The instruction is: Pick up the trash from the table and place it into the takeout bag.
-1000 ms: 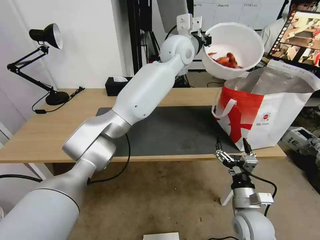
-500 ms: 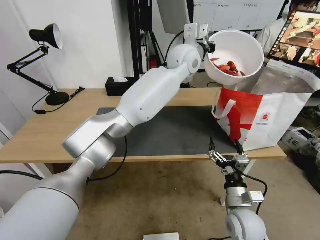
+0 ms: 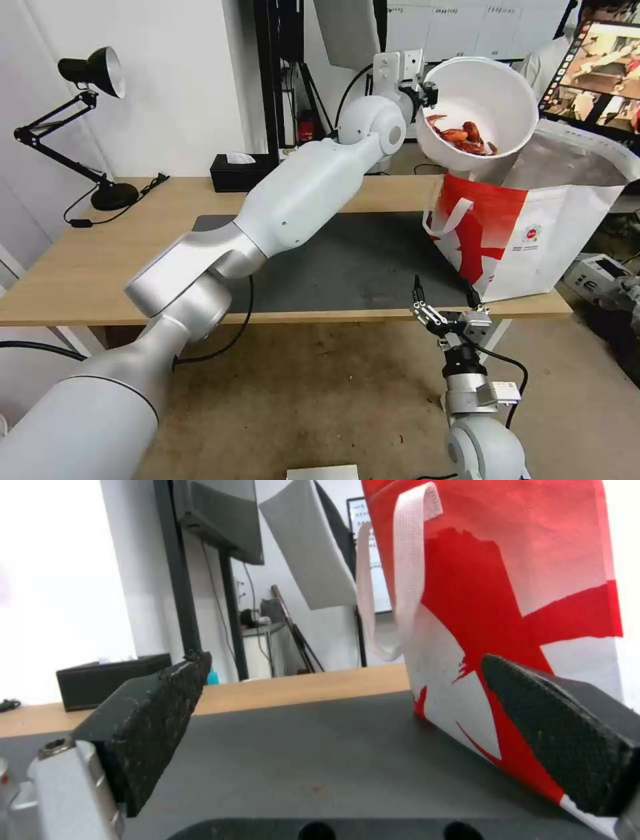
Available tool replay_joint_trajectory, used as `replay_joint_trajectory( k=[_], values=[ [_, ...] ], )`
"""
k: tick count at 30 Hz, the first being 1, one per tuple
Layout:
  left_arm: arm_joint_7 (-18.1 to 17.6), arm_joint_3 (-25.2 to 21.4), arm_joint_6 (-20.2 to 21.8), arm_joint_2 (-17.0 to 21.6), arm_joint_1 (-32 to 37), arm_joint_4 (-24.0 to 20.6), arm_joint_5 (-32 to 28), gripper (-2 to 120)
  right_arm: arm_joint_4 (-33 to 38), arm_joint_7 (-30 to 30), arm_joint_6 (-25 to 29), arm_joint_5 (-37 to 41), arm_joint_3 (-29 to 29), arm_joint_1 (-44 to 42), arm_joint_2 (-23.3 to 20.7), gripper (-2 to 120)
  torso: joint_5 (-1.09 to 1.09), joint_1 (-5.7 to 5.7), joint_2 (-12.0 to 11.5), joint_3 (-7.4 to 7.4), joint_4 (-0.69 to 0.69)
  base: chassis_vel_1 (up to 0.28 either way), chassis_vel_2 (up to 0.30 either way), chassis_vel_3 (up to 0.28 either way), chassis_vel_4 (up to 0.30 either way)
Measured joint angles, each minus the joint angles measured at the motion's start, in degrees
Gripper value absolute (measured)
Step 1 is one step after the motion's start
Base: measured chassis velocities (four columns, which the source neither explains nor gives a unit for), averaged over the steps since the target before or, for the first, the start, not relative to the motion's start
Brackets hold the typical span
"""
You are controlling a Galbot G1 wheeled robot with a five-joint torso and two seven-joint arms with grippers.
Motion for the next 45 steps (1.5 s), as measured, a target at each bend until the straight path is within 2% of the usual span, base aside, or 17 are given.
replay_joint_trajectory(
  k=[8,23,31,45],
  values=[
    [0.1,1.8,-0.9,0.0,-0.4,-1.0,-0.3,0,-0.1,0.0,0.0,0.0,-0.1,0.0,0.2,100,0.00,0.00,0.0,0.00,0.00,0.000,0.000,0.000,0.000],
    [1.5,5.9,-3.0,-0.1,0.1,0.5,-0.3,0,-0.4,0.0,-0.2,-0.4,-0.7,0.4,1.2,100,0.00,0.00,0.0,0.00,0.00,0.000,0.000,0.000,0.000],
    [1.1,7.7,-2.2,-0.1,0.2,0.6,-0.3,0,-0.8,0.0,-0.2,-0.7,-1.0,0.4,1.7,100,0.00,0.00,0.0,0.00,0.00,0.000,0.000,0.000,0.000],
    [0.1,8.0,-1.4,-0.1,0.0,2.2,0.0,0,-1.2,-0.2,-0.1,-1.0,-1.8,0.5,2.0,100,0.00,0.00,0.0,0.00,0.00,0.000,0.000,0.000,0.000]
  ],
)
